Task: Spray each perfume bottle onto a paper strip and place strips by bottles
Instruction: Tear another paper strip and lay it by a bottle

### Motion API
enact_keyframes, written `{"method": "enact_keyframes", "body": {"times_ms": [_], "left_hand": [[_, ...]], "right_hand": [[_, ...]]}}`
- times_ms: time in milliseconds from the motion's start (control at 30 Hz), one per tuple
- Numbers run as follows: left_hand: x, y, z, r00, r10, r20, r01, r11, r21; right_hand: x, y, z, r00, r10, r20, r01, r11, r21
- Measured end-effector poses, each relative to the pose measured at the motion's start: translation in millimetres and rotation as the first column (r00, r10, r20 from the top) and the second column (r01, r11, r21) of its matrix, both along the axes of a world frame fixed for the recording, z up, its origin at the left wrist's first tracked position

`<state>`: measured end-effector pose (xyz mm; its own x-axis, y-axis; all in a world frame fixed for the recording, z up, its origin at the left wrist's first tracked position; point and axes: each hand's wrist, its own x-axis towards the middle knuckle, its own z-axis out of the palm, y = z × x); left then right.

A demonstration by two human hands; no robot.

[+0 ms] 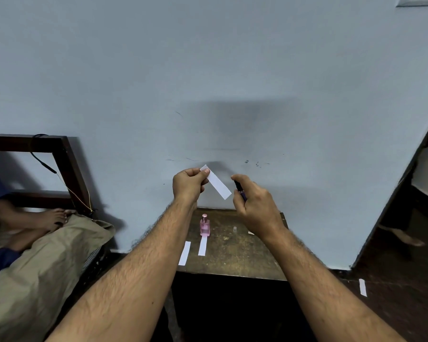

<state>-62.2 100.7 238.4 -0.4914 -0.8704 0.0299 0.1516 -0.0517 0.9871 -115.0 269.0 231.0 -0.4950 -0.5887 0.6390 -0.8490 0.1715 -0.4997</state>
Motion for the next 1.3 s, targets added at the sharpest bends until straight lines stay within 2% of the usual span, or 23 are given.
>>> {"method": "enact_keyframes", "body": {"times_ms": [533,1300], "left_hand": [[-1.0,-2.6,-3.6,1.0,0.011,0.003,-0.011,1.0,0.001],[-1.9,-3.0,-9.6,1.0,0.008,0.019,-0.008,1.0,-0.007]], "right_hand": [[-2.5,5.2,-1.2,0.999,-0.048,-0.003,0.048,0.997,0.059],[-6.1,6.5,-6.9,0.999,-0.035,0.006,0.036,0.999,-0.016]]}}
